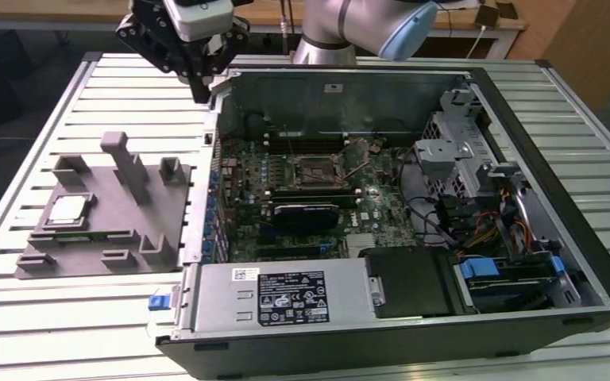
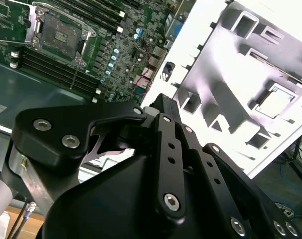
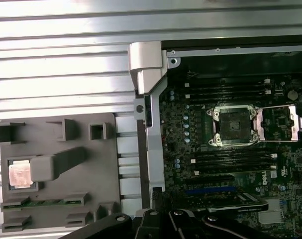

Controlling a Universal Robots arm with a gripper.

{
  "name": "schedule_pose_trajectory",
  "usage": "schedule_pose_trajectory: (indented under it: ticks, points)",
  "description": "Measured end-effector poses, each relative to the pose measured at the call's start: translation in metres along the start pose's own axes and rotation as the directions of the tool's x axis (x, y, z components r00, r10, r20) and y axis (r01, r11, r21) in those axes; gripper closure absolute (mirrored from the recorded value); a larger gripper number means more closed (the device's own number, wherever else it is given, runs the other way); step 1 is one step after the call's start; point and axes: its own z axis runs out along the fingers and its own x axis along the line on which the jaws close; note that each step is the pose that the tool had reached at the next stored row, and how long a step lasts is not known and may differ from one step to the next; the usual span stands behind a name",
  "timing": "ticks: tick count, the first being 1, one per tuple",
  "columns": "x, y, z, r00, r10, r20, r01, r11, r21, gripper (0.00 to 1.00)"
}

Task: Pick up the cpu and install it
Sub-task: 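Reach for the cpu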

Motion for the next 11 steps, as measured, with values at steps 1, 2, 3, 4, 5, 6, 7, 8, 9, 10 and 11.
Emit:
schedule_pose_trajectory:
  ticks: [1,2,3,4,5,6,7,8,9,10,11]
  points:
    - [0.0012,0.0000,0.0000,1.0000,0.000,0.0000,0.000,1.0000,0.0000,0.89]
    - [0.0024,0.0000,0.0000,1.0000,0.000,0.0000,0.000,1.0000,0.0000,0.89]
    - [0.0036,-0.0001,0.0000,1.0000,0.000,0.0000,0.000,1.0000,0.0000,0.89]
    - [0.0049,-0.0001,0.0000,1.0000,0.000,0.0000,0.000,1.0000,0.0000,0.89]
    - [0.0062,-0.0001,0.0000,1.0000,0.000,0.0000,0.000,1.0000,0.0000,0.89]
    - [0.0074,-0.0002,0.0000,1.0000,0.000,0.0000,0.000,1.0000,0.0001,0.89]
    - [0.0088,-0.0002,0.0000,1.0000,0.000,0.0001,0.000,1.0000,0.0000,0.89]
    - [0.0100,-0.0003,0.0000,1.0000,0.000,0.0001,0.000,1.0000,0.0000,0.89]
    - [0.0111,-0.0003,0.0000,1.0000,0.000,0.0000,0.000,1.0000,0.0001,0.89]
    - [0.0122,-0.0003,0.0000,1.0000,0.000,0.0000,0.000,1.0000,0.0000,0.89]
    - [0.0134,-0.0004,-0.0001,1.0000,0.000,0.0000,0.000,1.0000,0.0001,0.89]
